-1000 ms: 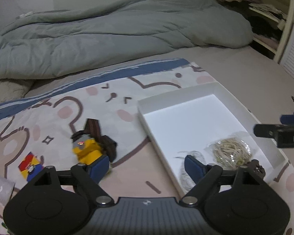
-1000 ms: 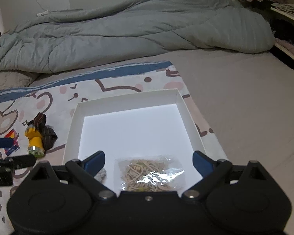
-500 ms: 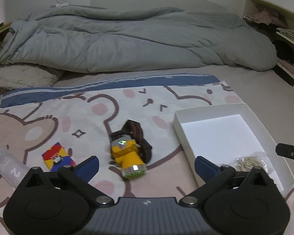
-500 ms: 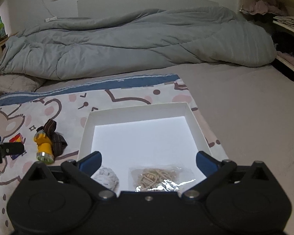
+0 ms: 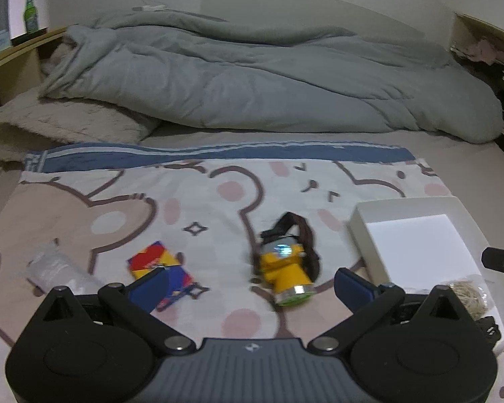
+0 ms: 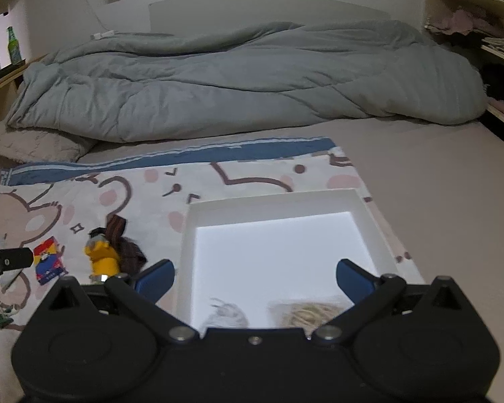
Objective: Organize objects
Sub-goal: 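Move both open grippers back from the tray toward the remaining items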
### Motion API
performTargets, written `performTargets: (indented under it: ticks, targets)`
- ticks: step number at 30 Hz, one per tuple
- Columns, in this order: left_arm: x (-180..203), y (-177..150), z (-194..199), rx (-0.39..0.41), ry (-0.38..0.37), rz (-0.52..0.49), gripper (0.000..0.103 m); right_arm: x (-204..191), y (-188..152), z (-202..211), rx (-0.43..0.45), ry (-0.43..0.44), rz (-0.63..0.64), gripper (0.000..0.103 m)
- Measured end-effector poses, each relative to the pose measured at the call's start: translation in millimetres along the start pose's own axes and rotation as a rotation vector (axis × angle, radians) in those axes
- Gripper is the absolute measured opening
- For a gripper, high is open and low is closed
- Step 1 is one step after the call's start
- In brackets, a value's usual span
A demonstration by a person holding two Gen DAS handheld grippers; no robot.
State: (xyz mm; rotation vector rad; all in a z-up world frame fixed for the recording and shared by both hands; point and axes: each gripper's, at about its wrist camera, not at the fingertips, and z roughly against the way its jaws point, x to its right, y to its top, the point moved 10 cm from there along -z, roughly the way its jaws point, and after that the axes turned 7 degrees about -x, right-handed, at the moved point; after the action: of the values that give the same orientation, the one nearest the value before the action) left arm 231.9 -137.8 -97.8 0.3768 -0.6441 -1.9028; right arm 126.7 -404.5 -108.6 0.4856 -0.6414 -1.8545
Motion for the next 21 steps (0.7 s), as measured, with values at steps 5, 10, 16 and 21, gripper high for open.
performTargets:
  ticks: [5, 10, 16, 21]
  targets:
    - [-35, -3, 7, 0.005, 0.038, 0.032, 0.103, -32, 4, -5, -0.003, 0.022, 0.031, 0.103]
    - [-74, -8, 15, 0.01, 0.074, 0.071, 0.103, -69, 7, -8, -0.003, 0.053, 0.061, 0.103]
    - [-113, -18, 27, 0.012, 0.109, 0.099, 0.103, -114, 12, -11, -0.002, 0.093, 0.106, 0.103]
    - [-138, -26, 33, 0.013, 0.127, 0.119, 0.103, -149, 12, -13, -0.003, 0.123, 0.142, 0.103]
